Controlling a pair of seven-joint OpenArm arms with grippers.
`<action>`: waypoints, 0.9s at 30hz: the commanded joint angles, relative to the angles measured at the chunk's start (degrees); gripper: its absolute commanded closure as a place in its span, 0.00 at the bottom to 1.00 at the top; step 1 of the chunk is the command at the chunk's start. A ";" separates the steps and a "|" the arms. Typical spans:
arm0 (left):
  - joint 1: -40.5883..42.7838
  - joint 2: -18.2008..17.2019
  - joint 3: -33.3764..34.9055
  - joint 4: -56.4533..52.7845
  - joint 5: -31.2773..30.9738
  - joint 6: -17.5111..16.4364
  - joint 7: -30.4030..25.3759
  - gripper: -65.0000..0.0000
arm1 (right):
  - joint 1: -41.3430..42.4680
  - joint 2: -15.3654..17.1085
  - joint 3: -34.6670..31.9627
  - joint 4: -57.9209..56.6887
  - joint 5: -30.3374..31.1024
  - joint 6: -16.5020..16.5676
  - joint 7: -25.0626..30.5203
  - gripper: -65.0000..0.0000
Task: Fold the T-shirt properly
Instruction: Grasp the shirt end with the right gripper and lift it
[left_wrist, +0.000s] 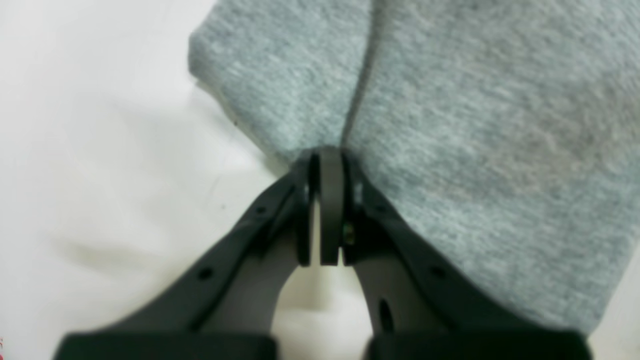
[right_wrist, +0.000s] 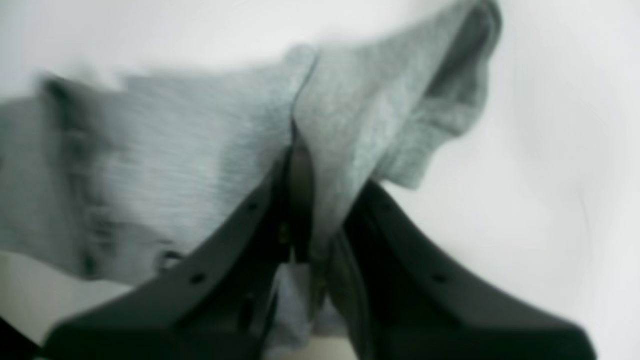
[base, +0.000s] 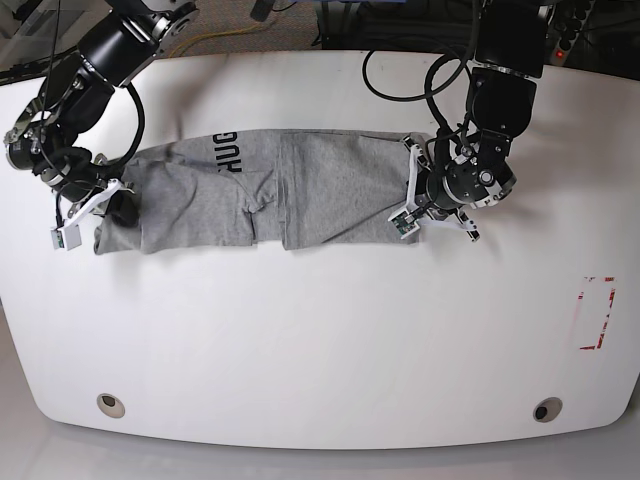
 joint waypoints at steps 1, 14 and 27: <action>0.00 0.58 0.67 -0.24 0.63 -0.14 1.81 0.99 | 0.36 1.45 -1.72 4.89 6.73 0.30 -1.04 1.00; 0.08 1.46 2.86 -3.93 0.54 -0.14 1.81 0.99 | -3.07 -3.56 -13.50 17.73 20.97 0.30 -1.04 1.00; 0.08 1.54 2.78 -4.02 0.37 -0.14 1.81 0.99 | -3.69 -16.83 -21.59 17.64 15.96 0.30 -0.82 1.00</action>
